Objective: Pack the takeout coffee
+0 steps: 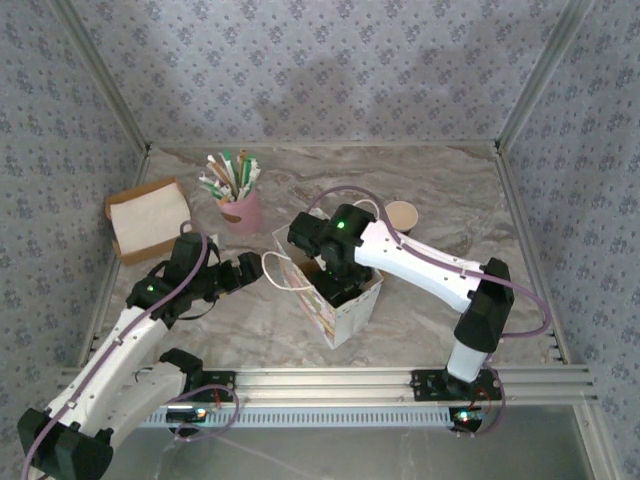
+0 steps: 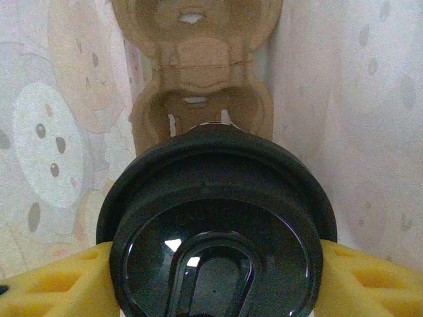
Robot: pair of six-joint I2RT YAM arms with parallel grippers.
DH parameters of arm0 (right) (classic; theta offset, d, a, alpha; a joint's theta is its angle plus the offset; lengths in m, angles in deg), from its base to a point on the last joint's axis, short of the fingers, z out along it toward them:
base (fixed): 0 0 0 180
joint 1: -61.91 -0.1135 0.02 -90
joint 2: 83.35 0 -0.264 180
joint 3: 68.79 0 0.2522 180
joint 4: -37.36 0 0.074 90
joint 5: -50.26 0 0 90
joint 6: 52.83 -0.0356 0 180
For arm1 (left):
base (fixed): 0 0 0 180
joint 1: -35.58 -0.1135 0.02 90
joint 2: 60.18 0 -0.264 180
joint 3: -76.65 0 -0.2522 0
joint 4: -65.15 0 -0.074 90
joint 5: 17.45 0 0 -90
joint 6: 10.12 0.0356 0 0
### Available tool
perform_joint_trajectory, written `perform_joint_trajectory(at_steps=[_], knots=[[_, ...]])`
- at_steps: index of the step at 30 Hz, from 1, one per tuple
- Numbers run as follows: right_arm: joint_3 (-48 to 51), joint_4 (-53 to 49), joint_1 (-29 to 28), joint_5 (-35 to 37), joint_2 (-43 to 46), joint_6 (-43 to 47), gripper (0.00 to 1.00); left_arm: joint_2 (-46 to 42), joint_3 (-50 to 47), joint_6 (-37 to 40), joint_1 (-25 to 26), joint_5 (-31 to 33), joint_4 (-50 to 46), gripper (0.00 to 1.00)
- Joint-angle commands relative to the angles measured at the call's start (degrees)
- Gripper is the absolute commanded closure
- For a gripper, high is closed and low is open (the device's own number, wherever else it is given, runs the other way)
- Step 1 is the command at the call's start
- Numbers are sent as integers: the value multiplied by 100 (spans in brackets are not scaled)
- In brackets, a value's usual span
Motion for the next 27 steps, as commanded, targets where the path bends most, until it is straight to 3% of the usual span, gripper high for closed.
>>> perform_joint_trajectory(at_steps=[1,27], knots=[[-186,-235,-23,125,-73,-95,34,-186,80,46,49,44,-45,1],[-53,-184,-58,85,-180,-139,34,-318,93,57,49,34,-122,1]])
